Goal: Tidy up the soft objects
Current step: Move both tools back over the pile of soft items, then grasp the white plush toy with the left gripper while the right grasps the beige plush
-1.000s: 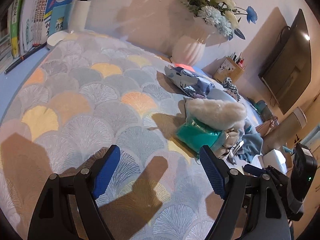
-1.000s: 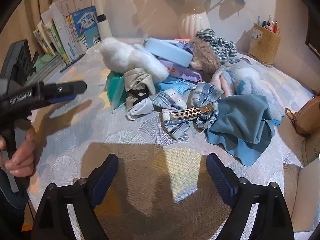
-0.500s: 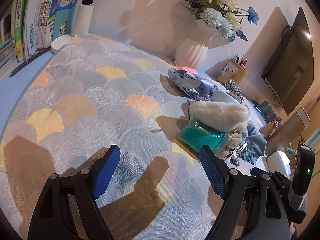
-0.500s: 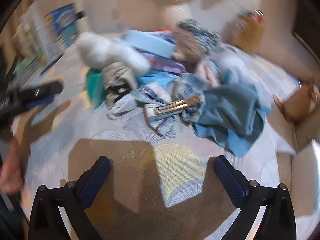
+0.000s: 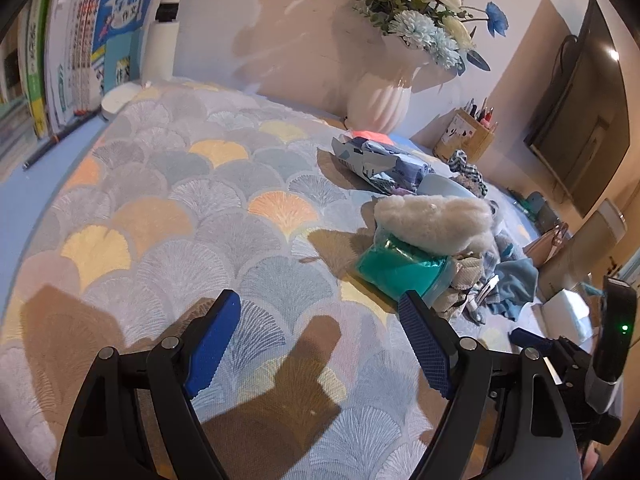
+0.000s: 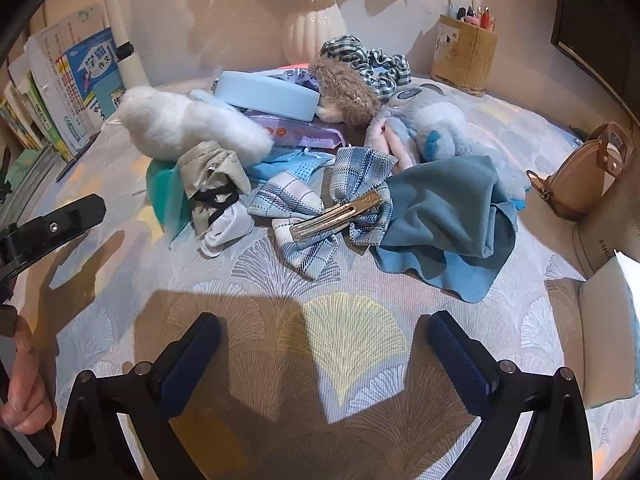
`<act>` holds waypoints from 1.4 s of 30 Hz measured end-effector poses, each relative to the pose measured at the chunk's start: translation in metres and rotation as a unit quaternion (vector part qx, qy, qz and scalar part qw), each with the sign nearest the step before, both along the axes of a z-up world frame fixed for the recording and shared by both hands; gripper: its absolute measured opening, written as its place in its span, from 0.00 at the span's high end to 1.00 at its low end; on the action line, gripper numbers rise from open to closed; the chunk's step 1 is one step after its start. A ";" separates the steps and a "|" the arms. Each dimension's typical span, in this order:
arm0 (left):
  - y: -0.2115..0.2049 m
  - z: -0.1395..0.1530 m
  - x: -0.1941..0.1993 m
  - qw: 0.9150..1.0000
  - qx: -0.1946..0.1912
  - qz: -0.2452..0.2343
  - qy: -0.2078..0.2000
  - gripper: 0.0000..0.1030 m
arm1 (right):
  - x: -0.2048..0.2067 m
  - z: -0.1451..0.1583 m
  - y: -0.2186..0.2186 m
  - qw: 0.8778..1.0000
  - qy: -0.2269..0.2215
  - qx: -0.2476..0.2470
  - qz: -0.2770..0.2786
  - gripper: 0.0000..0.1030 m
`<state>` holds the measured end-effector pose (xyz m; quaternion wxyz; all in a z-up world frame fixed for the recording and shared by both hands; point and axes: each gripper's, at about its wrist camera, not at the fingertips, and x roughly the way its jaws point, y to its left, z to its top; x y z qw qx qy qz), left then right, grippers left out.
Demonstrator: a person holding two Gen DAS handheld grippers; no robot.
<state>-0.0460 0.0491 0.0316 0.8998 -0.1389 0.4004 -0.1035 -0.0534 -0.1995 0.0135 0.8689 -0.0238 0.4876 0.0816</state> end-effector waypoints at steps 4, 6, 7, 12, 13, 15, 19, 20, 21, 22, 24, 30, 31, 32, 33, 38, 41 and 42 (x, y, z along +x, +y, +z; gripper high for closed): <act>-0.008 0.026 -0.010 1.000 -0.022 -0.020 0.003 0.22 | -0.006 0.000 -0.009 1.000 -0.004 0.017 0.014 0.00; -0.013 0.045 -0.009 0.999 -0.023 -0.023 0.011 0.22 | -0.008 0.002 -0.013 1.000 -0.005 0.023 0.015 0.00; -0.015 0.051 -0.008 0.999 -0.024 -0.024 0.013 0.22 | -0.010 0.003 -0.014 0.999 -0.005 0.029 0.015 0.00; -0.038 0.053 0.029 0.995 -0.056 -0.067 0.052 0.15 | -0.011 0.009 -0.028 0.997 0.002 0.072 0.009 0.00; -0.042 0.047 0.039 0.994 -0.054 -0.067 0.060 0.15 | -0.011 0.010 -0.030 0.997 0.002 0.079 0.009 0.00; -0.048 0.036 0.055 0.993 -0.060 -0.070 0.068 0.15 | -0.013 0.015 -0.034 0.996 -0.004 0.084 0.008 0.00; -0.055 0.020 0.076 0.988 -0.095 -0.086 0.083 0.18 | -0.018 0.023 -0.040 0.997 -0.020 0.068 0.007 0.00; -0.056 0.019 0.077 0.989 -0.094 -0.085 0.080 0.28 | -0.018 0.024 -0.042 0.998 -0.024 0.062 0.007 0.00; -0.058 0.018 0.078 0.989 -0.088 -0.085 0.079 0.39 | -0.018 0.024 -0.044 0.998 -0.028 0.055 0.006 0.00; -0.060 0.016 0.079 0.990 -0.082 -0.089 0.079 0.49 | -0.018 0.024 -0.046 0.998 -0.030 0.051 0.004 0.00; -0.060 0.016 0.077 0.990 -0.076 -0.092 0.073 0.52 | -0.016 0.024 -0.049 0.998 -0.031 0.048 0.003 0.00; -0.038 0.043 0.041 0.992 -0.088 -0.088 0.008 0.56 | -0.012 0.020 -0.055 0.998 -0.029 0.051 -0.003 0.00; -0.030 0.049 0.030 0.991 -0.097 -0.088 -0.007 0.56 | -0.011 0.020 -0.057 0.998 -0.029 0.052 -0.002 0.00; -0.020 0.054 0.018 0.990 -0.106 -0.085 -0.022 0.56 | -0.012 0.021 -0.057 0.998 -0.030 0.053 -0.001 0.00; -0.012 0.056 0.009 0.990 -0.109 -0.080 -0.030 0.56 | -0.014 0.022 -0.058 0.998 -0.032 0.054 0.000 0.00; 0.028 0.031 -0.023 0.990 -0.119 -0.070 0.009 0.55 | -0.020 0.029 -0.051 0.997 -0.038 0.065 0.014 0.00; 0.029 0.008 -0.027 0.986 -0.099 -0.118 0.060 0.50 | -0.020 0.031 -0.031 0.996 -0.029 0.066 0.045 0.00; 0.027 0.003 -0.028 0.986 -0.086 -0.127 0.070 0.48 | -0.018 0.032 -0.025 0.996 -0.027 0.064 0.055 0.00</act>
